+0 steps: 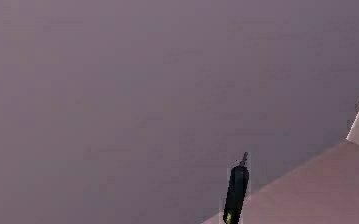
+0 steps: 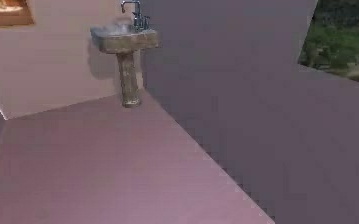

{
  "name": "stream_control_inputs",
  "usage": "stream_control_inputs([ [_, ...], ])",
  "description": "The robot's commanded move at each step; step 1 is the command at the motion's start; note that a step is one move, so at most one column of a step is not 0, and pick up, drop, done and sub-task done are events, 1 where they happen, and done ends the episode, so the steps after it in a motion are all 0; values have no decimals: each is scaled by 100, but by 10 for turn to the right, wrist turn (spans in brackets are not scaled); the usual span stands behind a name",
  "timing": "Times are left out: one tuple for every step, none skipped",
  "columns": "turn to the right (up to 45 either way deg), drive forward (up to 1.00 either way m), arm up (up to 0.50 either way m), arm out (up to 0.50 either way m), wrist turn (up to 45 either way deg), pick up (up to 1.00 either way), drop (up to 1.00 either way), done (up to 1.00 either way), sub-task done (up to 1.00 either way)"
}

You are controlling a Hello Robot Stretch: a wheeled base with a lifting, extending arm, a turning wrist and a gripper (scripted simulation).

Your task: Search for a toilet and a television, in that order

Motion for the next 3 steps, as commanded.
stream_control_inputs([
  [-450, 0, 0, 0, 0, 0, 0, 0, 0],
  [-450, 0, 0, 0, 0, 0, 0, 0, 0],
  [-270, 0, 0, 0, 0, 0, 0, 0, 0],
])
